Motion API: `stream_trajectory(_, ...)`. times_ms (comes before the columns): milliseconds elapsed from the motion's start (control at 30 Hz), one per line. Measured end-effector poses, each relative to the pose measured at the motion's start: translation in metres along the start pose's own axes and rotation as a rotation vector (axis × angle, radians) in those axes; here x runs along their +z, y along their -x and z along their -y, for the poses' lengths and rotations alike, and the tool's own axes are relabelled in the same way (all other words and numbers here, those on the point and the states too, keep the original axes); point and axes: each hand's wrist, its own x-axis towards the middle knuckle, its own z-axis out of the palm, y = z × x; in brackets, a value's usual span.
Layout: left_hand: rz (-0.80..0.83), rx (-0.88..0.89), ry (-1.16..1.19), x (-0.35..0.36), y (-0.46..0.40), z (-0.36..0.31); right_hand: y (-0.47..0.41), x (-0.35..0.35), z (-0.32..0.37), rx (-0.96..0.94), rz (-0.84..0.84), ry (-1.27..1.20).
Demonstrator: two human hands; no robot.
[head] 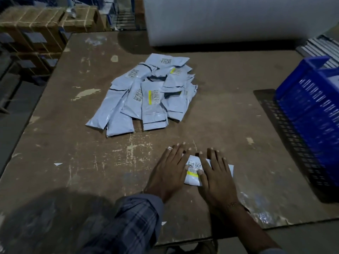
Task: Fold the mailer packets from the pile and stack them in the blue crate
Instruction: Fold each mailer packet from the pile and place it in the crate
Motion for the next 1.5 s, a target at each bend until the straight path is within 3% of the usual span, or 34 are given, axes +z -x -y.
stream_trajectory(233,-0.009,-0.1,0.088,0.017,-0.003,0.0,-0.007,0.006,0.001,0.025,-0.038,0.002)
stream_trajectory(767,-0.106,-0.134,0.12,0.022,-0.006,0.001,-0.021,0.025,0.0,-0.005,-0.086,0.15)
stream_trajectory(1133,-0.101,-0.162,0.129,0.024,-0.008,0.0,-0.024,0.028,0.001,0.023,-0.104,0.112)
stream_trajectory(1367,-0.073,-0.154,0.091,0.024,-0.009,0.0,-0.003,0.039,0.028,0.241,-0.179,0.129)
stream_trajectory(1500,-0.071,-0.143,0.099,0.023,-0.008,0.001,-0.01,0.036,0.022,0.173,-0.134,0.103)
